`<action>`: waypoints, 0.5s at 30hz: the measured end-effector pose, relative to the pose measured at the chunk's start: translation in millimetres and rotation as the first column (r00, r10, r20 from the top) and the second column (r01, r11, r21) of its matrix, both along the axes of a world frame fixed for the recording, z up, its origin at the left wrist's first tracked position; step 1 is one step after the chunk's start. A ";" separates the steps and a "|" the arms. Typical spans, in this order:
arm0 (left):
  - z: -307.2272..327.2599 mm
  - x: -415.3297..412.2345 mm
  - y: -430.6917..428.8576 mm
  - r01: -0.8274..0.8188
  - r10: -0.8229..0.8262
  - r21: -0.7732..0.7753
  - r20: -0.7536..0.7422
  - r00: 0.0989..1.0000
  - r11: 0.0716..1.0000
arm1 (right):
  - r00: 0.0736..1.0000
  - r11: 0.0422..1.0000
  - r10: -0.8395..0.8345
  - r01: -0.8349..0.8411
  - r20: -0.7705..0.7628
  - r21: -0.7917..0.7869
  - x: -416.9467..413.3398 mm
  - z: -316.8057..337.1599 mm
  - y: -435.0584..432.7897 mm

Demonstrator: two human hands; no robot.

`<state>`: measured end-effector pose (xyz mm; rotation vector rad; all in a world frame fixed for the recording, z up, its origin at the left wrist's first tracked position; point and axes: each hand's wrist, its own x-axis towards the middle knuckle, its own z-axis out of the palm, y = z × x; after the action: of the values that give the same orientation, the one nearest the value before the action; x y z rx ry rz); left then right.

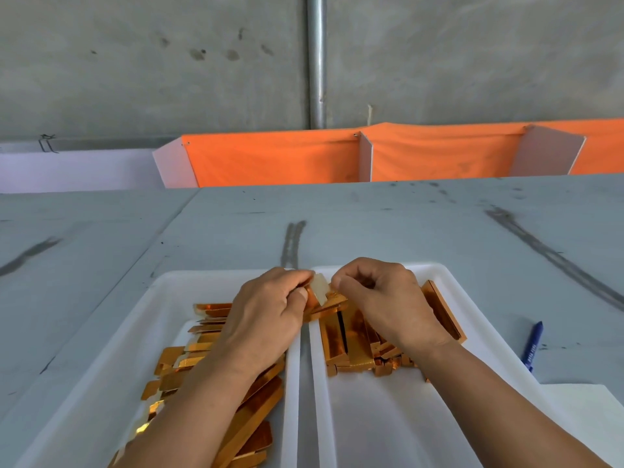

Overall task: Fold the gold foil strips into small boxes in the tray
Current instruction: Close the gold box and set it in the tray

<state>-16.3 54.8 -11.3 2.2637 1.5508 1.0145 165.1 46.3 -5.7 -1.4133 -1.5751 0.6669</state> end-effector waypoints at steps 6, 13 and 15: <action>8.8 -1.3 -3.6 -0.126 0.128 0.171 -0.002 0.992 0.977 | 0.974 0.987 -0.150 0.157 -0.167 0.034 5.2 1.0 3.7; 7.0 7.1 -5.7 -0.069 0.095 0.165 -0.156 0.983 0.984 | 0.953 0.982 -0.149 0.173 -0.265 0.069 6.2 3.3 3.1; 7.6 7.7 -6.2 -0.060 0.092 0.204 -0.153 0.984 0.977 | 0.963 0.989 -0.070 0.101 -0.262 0.107 4.3 4.7 1.2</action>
<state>-8.6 48.6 -3.7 2.4941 1.6810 1.0724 169.4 47.5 -1.0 -1.2449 -1.3205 0.6644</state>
